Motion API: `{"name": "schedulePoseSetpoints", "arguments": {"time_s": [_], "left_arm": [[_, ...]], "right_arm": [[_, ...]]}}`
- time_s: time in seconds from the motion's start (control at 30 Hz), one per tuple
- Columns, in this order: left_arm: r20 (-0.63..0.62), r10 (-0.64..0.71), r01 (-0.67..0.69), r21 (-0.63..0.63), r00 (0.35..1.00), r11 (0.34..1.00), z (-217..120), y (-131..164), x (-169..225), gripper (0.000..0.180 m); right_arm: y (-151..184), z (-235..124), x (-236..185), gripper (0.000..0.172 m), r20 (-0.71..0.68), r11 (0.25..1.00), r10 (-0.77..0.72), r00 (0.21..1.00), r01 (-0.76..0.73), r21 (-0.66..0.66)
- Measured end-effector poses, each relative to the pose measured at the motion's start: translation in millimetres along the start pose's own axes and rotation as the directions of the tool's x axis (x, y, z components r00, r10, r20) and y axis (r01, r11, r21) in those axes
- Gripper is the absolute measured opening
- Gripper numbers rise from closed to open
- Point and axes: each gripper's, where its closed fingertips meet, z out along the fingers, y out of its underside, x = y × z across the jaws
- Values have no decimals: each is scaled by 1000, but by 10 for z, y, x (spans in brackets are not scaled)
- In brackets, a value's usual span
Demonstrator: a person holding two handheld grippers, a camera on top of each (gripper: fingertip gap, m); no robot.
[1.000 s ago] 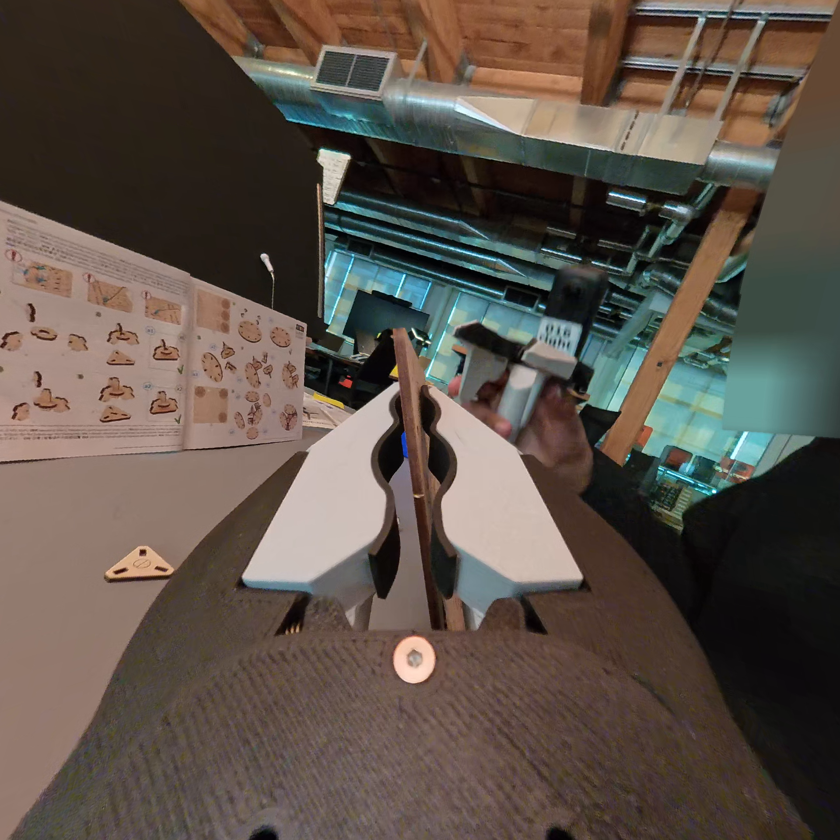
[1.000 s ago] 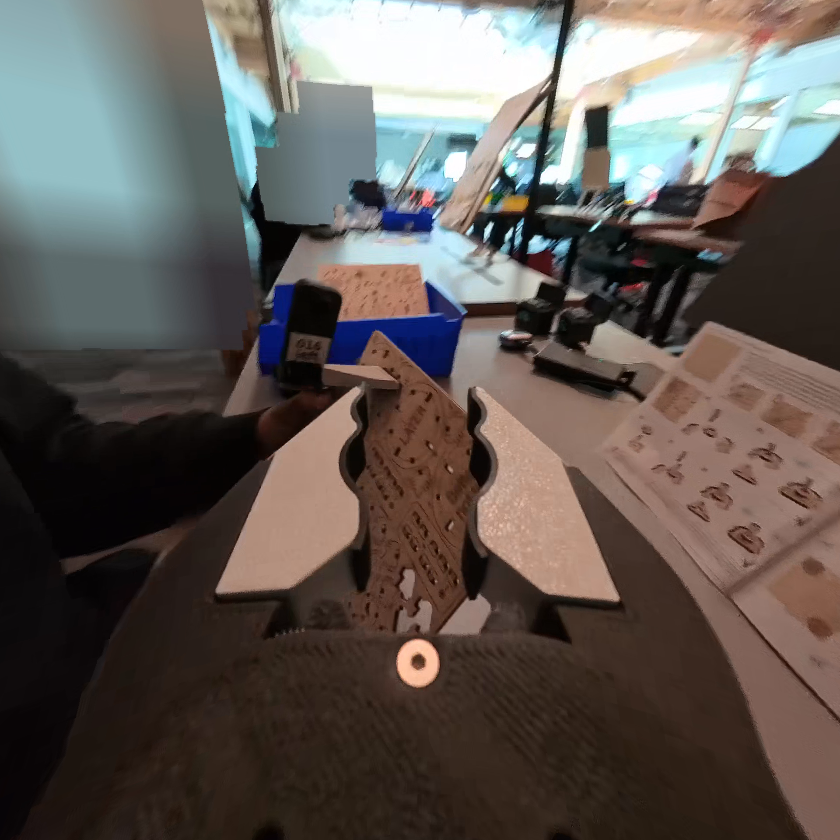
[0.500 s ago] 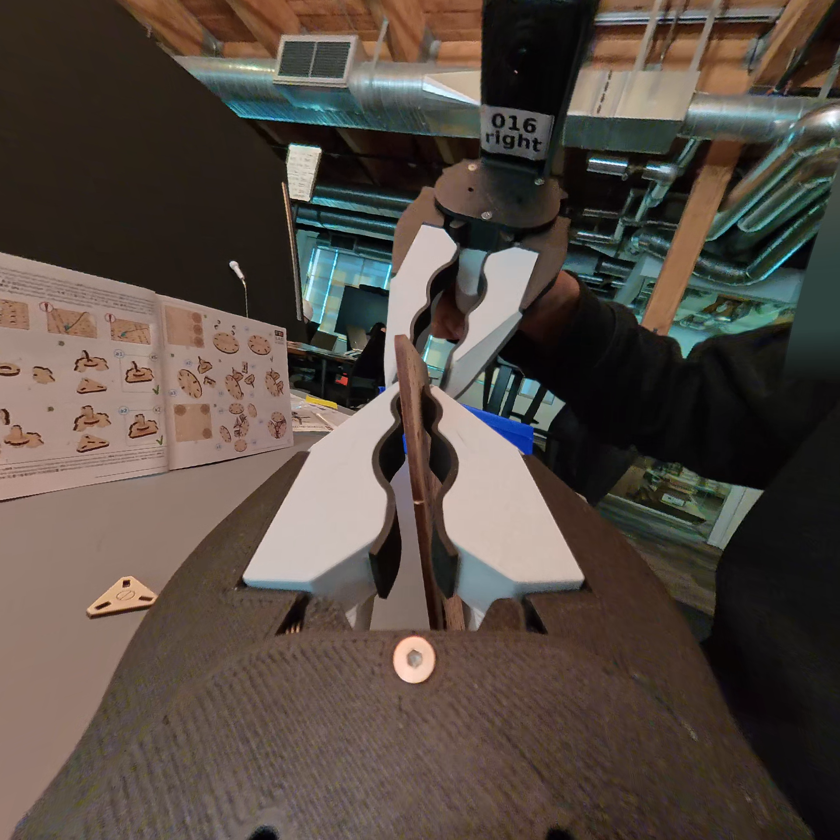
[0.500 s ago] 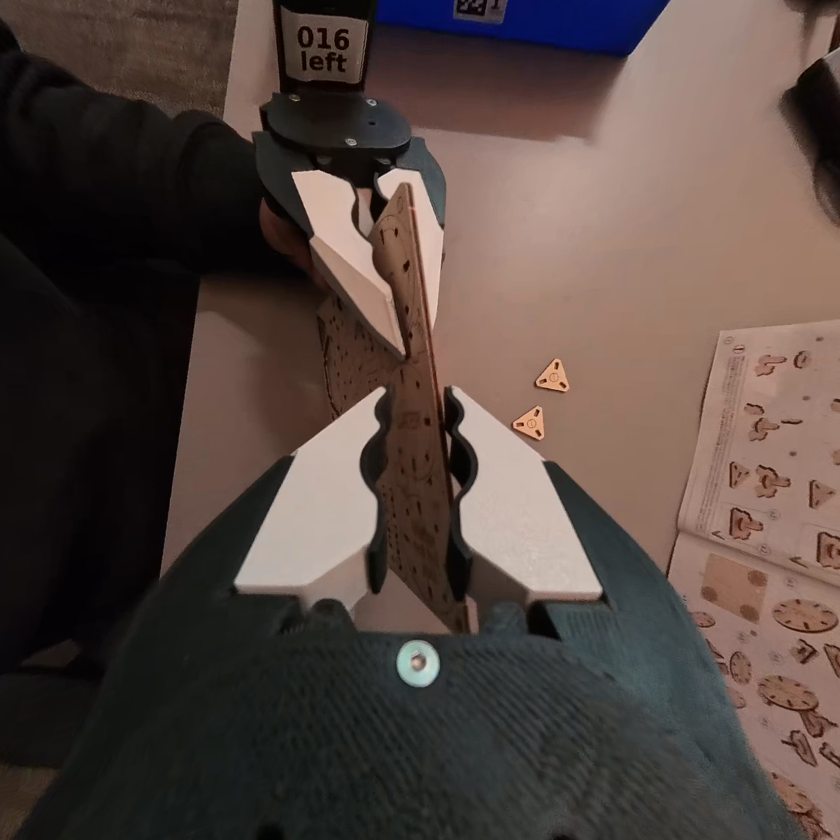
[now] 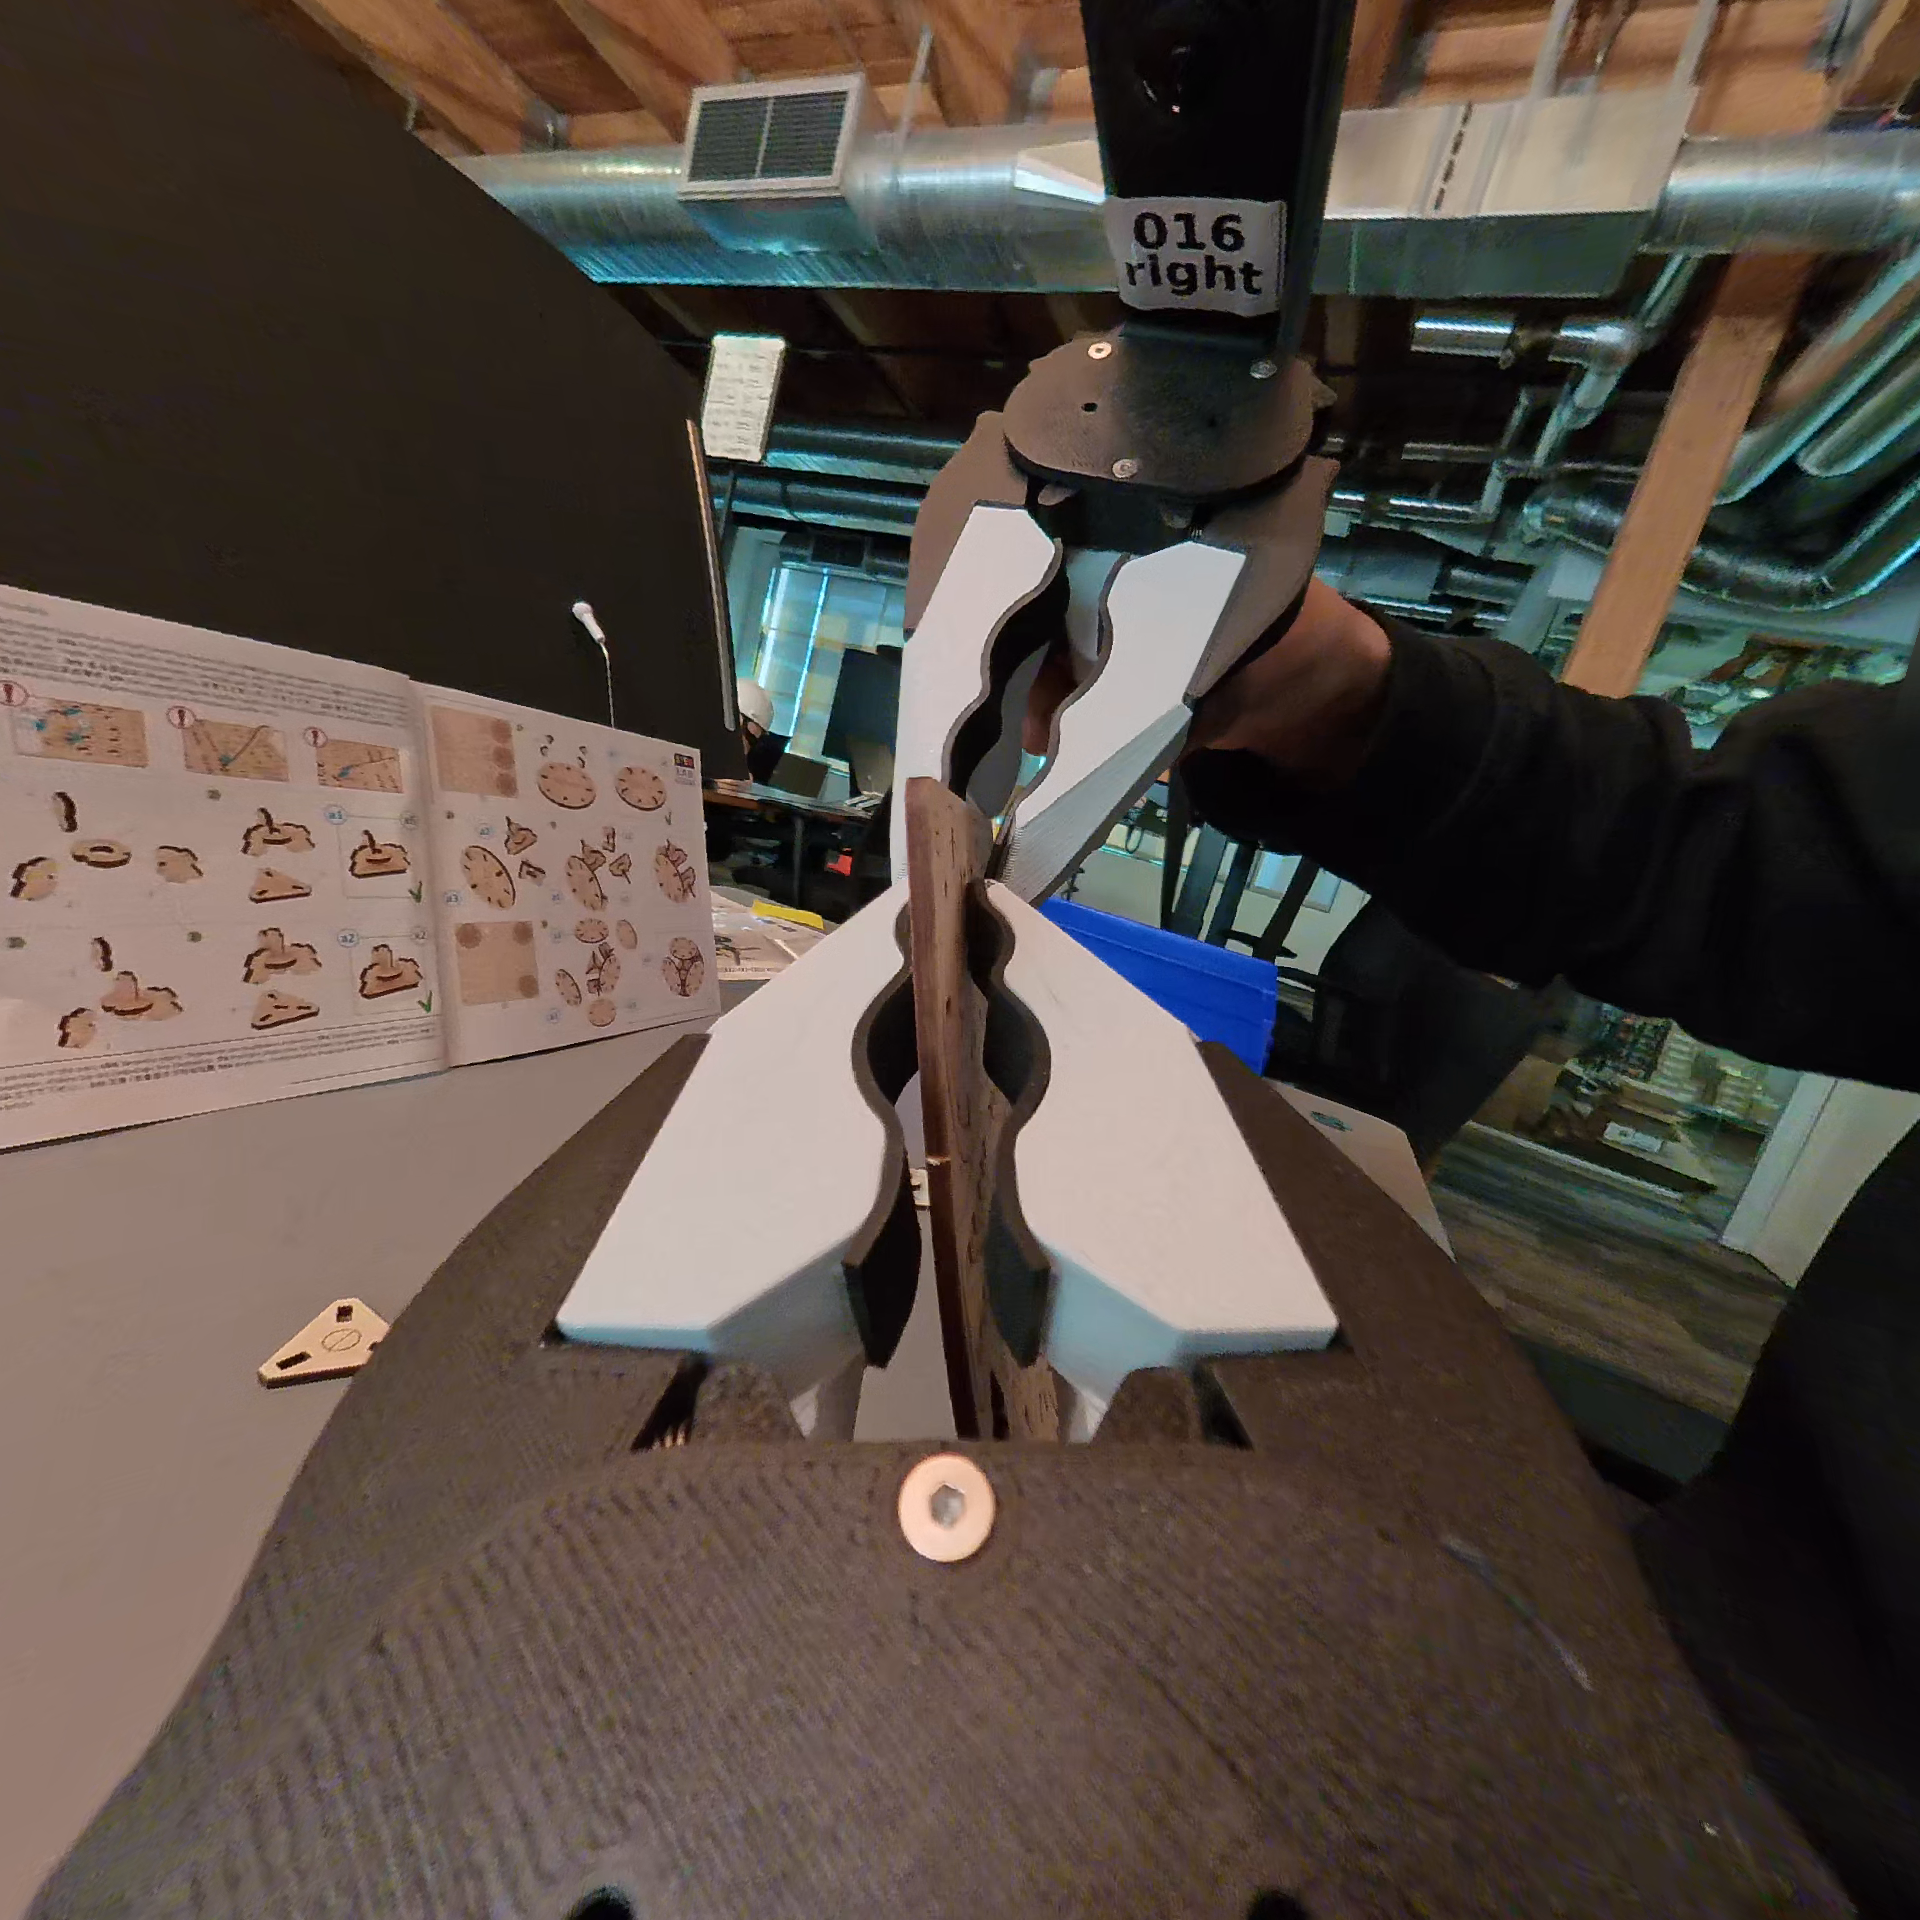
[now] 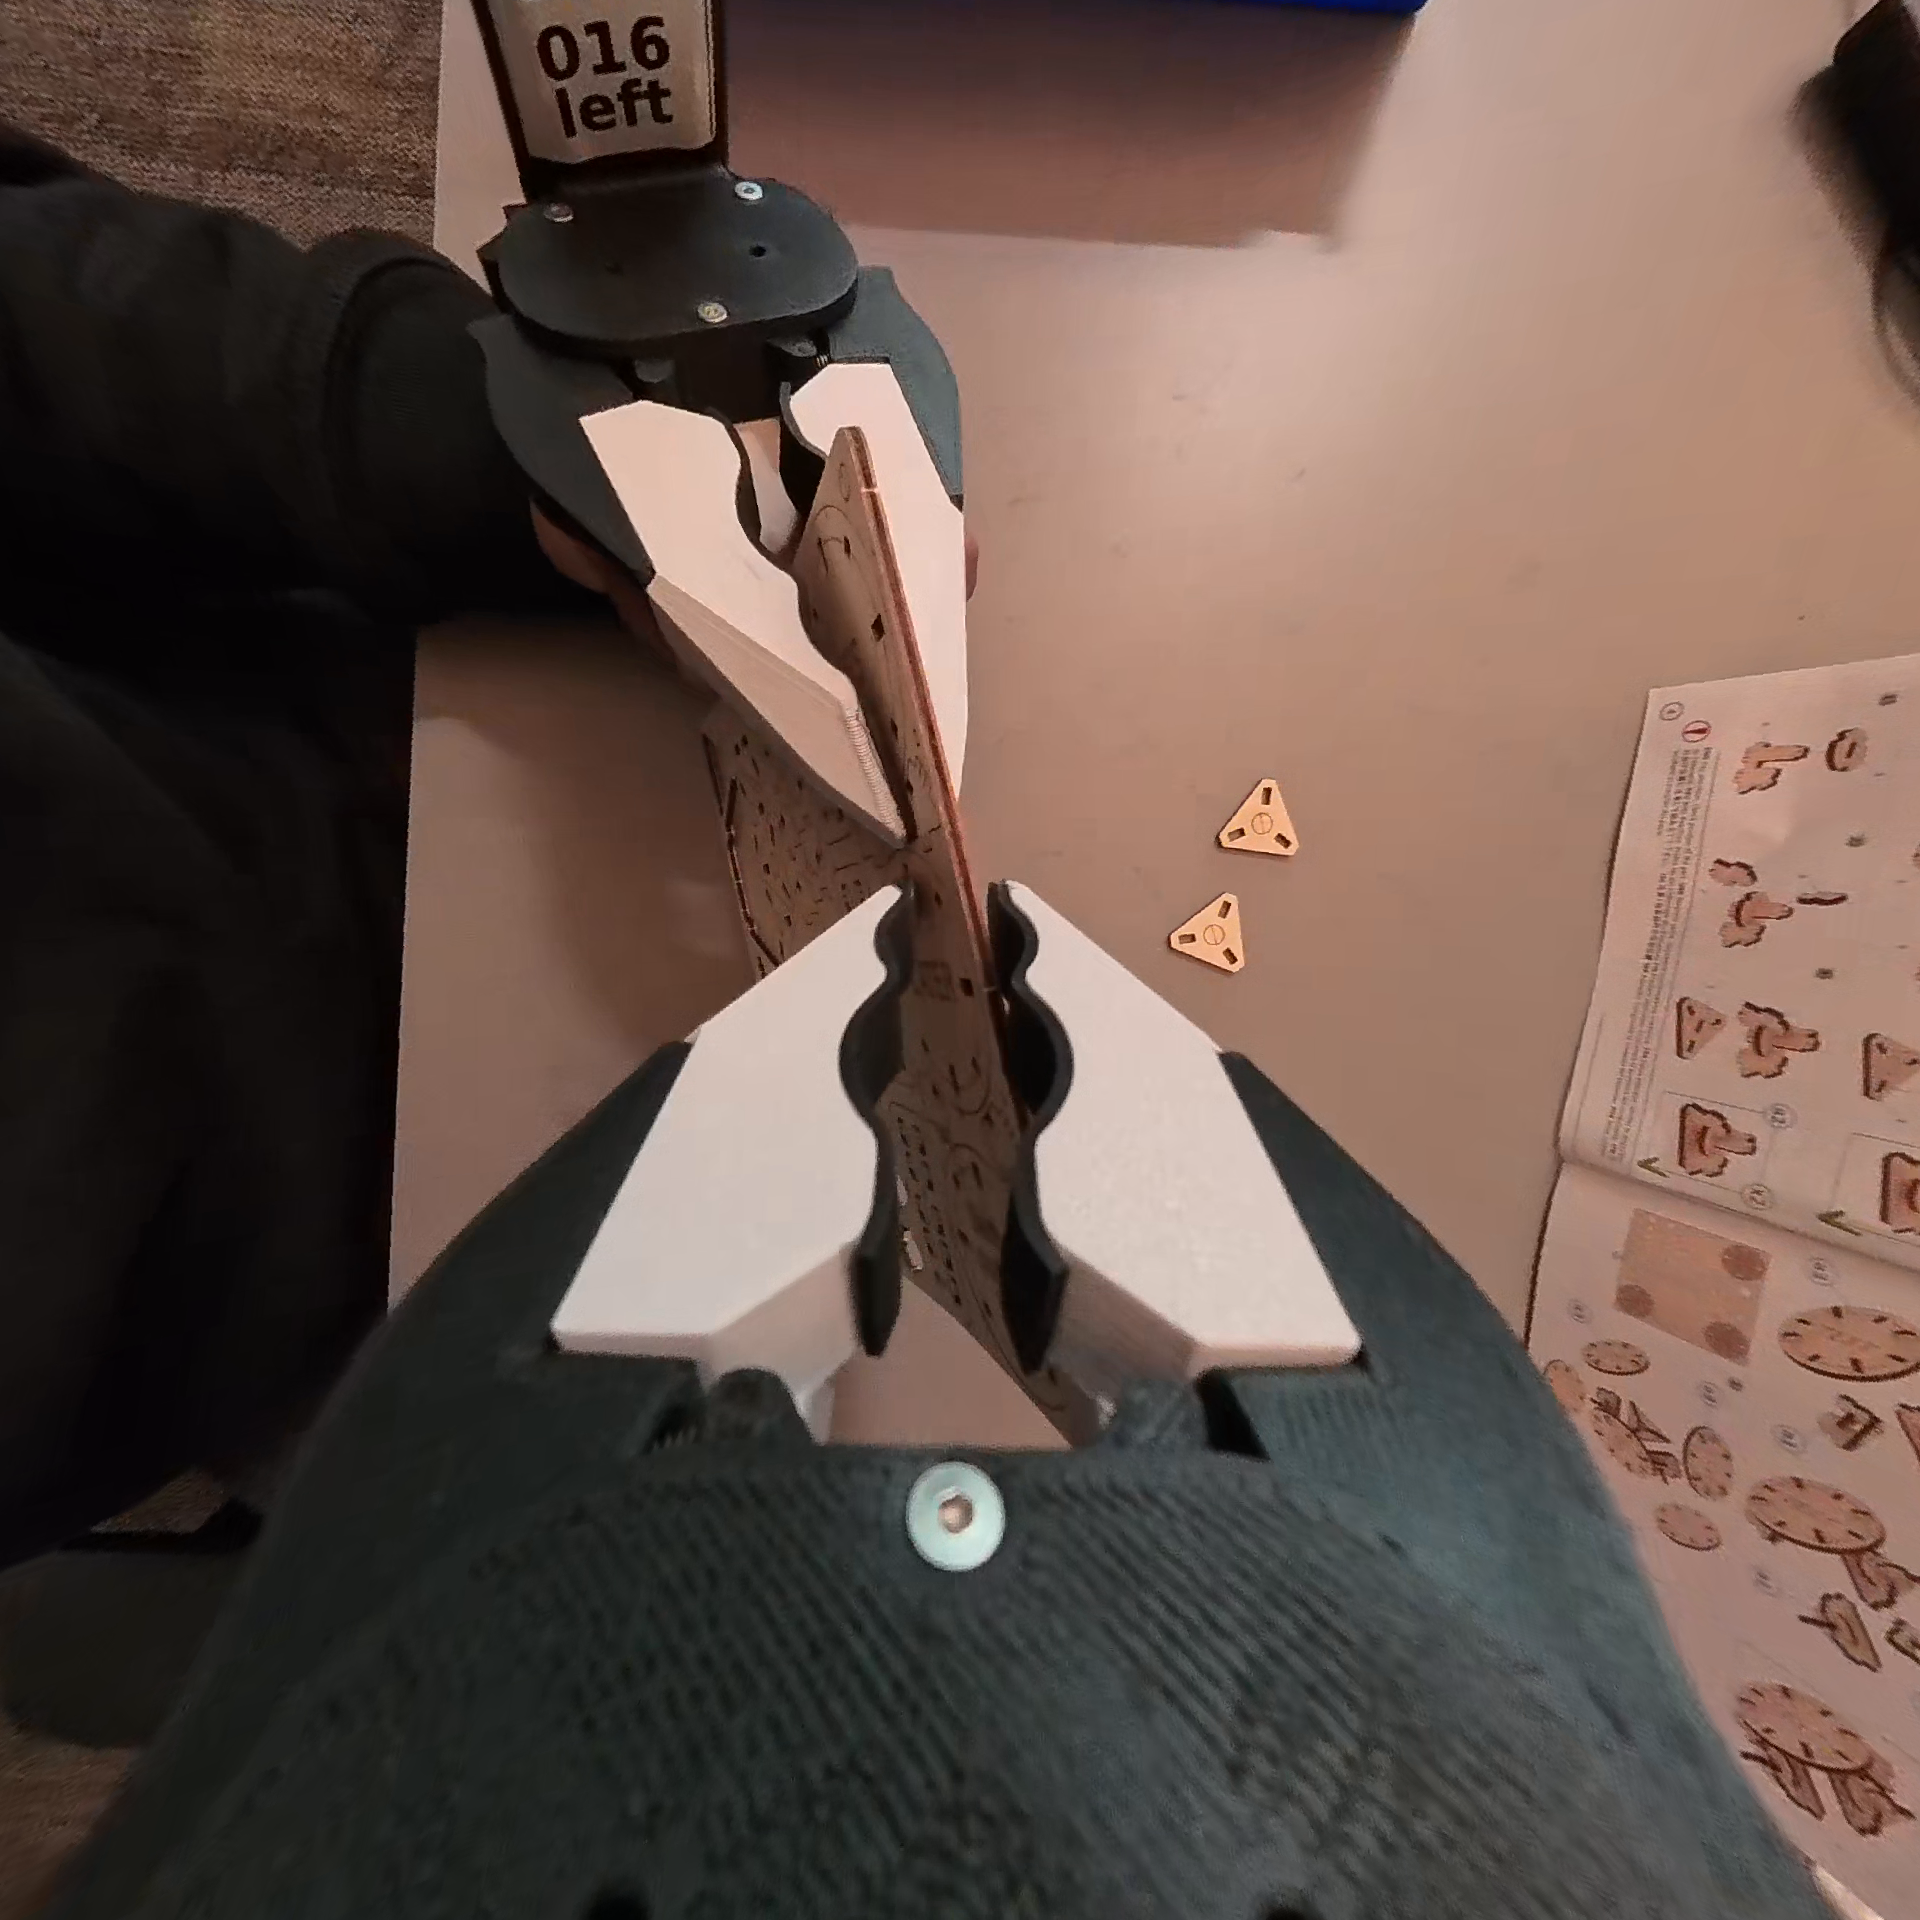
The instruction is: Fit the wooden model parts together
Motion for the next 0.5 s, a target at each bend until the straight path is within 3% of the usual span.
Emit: {"name": "schedulePoseSetpoints", "arguments": {"time_s": [0.5], "left_arm": [[-9,-5,5,-3,1000,1000,-13,3,5,2]], "right_arm": [[-2,2,-11,12,-75,999,-51,996,50,-12]]}}
